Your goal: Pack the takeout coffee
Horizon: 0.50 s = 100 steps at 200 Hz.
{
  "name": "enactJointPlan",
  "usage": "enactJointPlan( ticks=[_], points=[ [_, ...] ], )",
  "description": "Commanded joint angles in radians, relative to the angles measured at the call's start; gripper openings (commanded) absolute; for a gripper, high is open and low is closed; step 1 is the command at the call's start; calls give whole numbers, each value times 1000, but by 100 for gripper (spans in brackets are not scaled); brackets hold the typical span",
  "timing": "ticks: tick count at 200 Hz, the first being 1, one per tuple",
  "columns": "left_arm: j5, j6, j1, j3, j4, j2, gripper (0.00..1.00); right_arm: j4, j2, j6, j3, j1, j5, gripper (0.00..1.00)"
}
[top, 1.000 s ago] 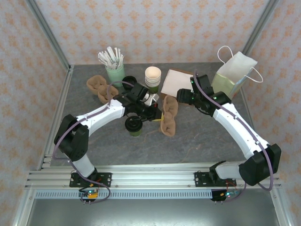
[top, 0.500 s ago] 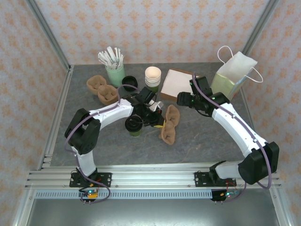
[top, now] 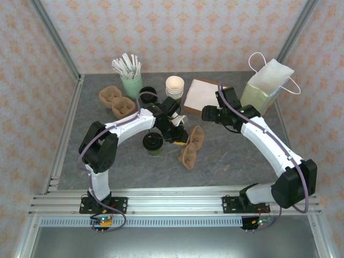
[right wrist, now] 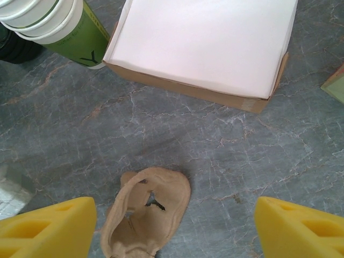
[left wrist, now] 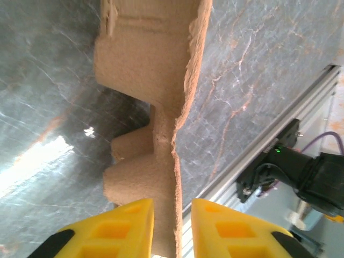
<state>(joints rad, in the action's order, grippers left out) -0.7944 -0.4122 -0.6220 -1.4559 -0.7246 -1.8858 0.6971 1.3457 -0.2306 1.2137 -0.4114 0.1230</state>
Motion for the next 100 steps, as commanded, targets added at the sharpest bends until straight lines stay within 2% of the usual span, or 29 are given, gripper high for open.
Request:
enactJointPlan(
  ticks=[1, 24, 44, 75, 100],
  points=[
    [117, 52, 1, -56, -66, 19, 29, 19, 2, 12, -18, 2, -23, 78],
    [189, 42, -6, -70, -62, 38, 32, 20, -1, 5, -28, 3, -20, 78],
    [252, 54, -50, -73, -54, 76, 33, 27, -6, 5, -46, 8, -20, 78],
    [512, 115, -150, -107, -101, 99, 40, 17, -30, -5, -74, 87, 11, 78],
    [536, 131, -172, -123, -112, 43, 50, 5, -52, -5, -88, 129, 16, 78]
  ],
)
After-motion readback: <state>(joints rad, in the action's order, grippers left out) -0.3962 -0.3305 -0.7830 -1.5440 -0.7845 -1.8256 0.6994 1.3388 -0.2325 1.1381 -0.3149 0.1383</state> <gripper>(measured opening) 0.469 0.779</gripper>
